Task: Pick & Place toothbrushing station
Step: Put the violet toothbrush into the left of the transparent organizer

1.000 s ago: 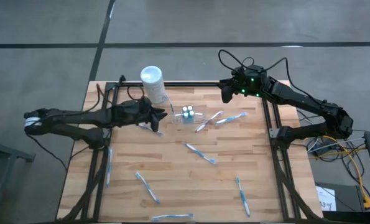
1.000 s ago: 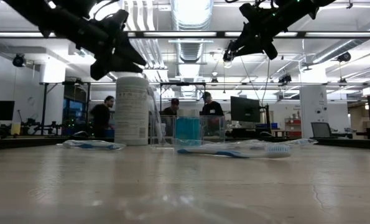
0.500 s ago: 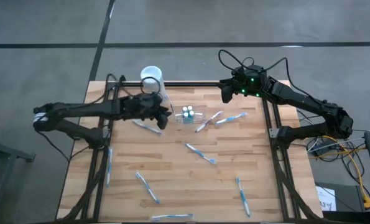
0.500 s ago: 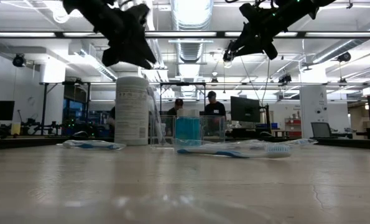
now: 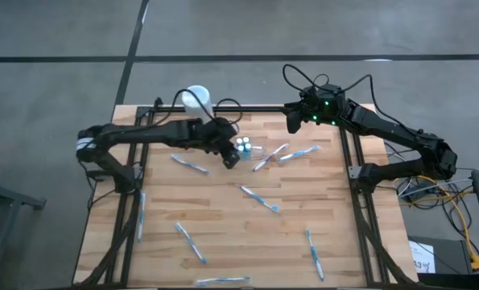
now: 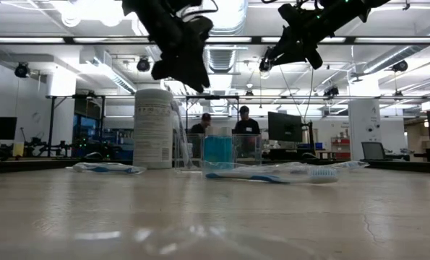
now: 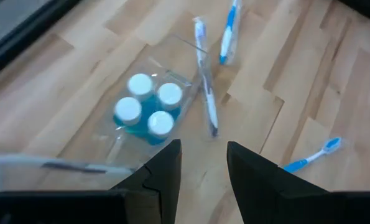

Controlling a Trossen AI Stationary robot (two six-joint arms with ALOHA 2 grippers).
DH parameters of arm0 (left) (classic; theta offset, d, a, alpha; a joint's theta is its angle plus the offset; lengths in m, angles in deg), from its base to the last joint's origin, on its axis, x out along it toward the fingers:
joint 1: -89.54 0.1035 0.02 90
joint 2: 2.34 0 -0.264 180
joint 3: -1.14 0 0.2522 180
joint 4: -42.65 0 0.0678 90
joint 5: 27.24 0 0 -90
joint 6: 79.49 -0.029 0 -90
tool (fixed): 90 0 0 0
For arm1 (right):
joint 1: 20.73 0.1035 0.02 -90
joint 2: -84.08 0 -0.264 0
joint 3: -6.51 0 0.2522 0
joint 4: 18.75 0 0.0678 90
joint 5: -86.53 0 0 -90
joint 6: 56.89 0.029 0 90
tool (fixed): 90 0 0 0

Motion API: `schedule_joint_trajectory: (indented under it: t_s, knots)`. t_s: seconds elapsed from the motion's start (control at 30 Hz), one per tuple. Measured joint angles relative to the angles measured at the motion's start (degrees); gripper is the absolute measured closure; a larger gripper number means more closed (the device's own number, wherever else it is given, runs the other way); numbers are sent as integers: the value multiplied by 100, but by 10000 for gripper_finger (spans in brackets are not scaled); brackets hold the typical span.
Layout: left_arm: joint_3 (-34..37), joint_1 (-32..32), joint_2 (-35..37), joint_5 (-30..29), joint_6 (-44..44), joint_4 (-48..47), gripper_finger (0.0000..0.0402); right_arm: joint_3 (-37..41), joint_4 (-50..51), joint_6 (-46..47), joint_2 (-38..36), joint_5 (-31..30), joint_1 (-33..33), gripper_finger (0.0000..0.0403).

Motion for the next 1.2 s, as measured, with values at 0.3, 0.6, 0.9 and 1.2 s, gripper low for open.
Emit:
schedule_joint_trajectory:
  t_s: [0.3, 0.6, 0.9, 1.2]
  knots:
    - [-536, 0, -947, 469, -42, -9, 269, 2, 0, 0, 0, 0, 2, 275]
    - [-759, 2, -1605, 756, -169, 144, 269, 1, 0, 0, -1, -1, 0, 275]
    - [-746, 4, -2015, 885, -260, 701, 269, 0, 0, 0, 0, -1, -1, 275]
    - [-746, 15, -2419, 926, -238, 1197, 268, 1, 0, 0, 0, -1, 1, 275]
